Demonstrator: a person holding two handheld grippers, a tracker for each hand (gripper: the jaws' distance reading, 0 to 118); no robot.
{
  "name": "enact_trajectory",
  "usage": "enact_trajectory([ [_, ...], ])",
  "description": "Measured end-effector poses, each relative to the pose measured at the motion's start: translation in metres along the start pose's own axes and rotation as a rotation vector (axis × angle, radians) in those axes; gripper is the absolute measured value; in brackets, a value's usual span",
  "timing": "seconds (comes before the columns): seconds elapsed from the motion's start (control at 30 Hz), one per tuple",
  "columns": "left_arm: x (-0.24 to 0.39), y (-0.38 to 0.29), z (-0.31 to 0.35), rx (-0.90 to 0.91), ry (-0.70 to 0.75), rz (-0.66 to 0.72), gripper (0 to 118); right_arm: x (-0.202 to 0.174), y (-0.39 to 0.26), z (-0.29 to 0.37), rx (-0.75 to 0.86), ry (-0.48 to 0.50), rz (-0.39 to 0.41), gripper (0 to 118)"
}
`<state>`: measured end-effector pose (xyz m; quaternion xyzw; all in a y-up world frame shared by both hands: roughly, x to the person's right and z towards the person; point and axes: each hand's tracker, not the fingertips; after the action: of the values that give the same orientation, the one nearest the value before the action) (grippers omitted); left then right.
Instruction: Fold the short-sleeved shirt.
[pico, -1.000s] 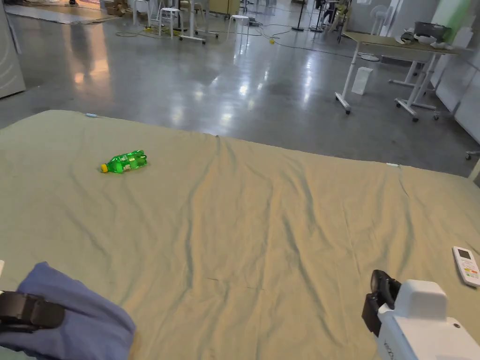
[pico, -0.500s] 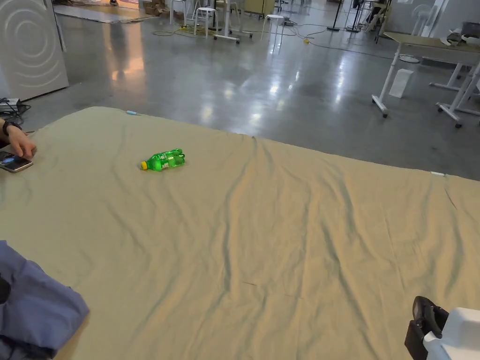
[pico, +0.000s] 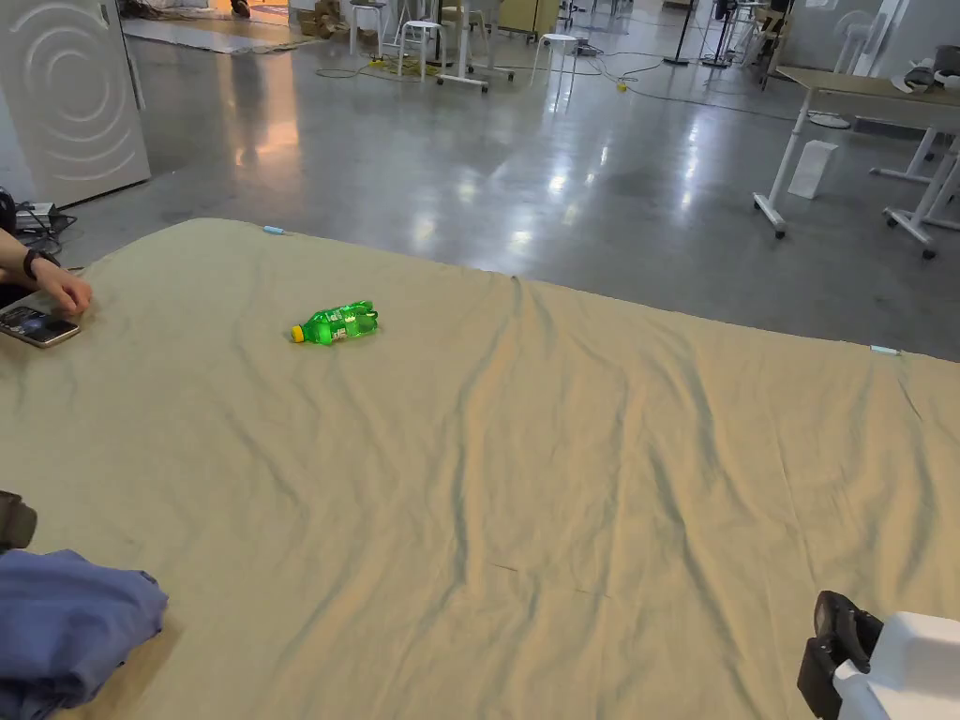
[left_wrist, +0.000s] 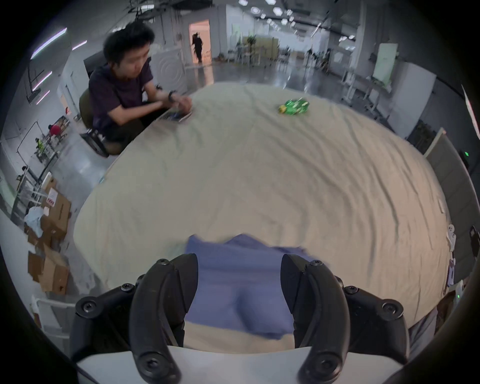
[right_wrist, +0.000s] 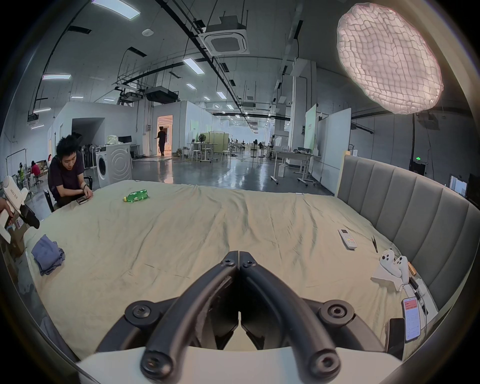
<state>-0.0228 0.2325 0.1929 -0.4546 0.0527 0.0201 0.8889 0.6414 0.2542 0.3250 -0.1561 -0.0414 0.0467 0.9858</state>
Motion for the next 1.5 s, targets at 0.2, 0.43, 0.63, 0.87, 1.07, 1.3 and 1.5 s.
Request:
enact_trajectory([
  [0.2, 0.099, -0.033, 0.025, 0.209, -0.176, -0.054, 68, -0.003, -0.001, -0.001, 0.008, 0.001, -0.014, 0],
  [0.43, 0.224, -0.059, 0.052, 0.449, -0.232, -0.1, 67, 0.0, -0.002, -0.004, 0.024, -0.02, -0.028, 0],
  [0.63, 0.304, -0.076, 0.07, 0.615, -0.173, -0.153, 31, 0.008, -0.003, -0.007, 0.049, -0.053, -0.06, 0],
  [0.87, 0.351, -0.084, 0.085, 0.688, -0.154, -0.146, 6, 0.017, -0.007, -0.004, 0.089, -0.093, -0.077, 0],
  [1.07, 0.361, -0.088, 0.097, 0.757, -0.128, -0.128, 3, 0.023, -0.008, 0.001, 0.107, -0.1, -0.077, 0],
  [1.3, 0.361, -0.086, 0.1, 0.774, -0.13, -0.139, 3, 0.022, -0.008, 0.004, 0.117, -0.101, -0.073, 0],
  [1.5, 0.363, -0.089, 0.103, 0.771, -0.129, -0.16, 3, 0.017, -0.006, 0.008, 0.115, -0.089, -0.062, 0],
])
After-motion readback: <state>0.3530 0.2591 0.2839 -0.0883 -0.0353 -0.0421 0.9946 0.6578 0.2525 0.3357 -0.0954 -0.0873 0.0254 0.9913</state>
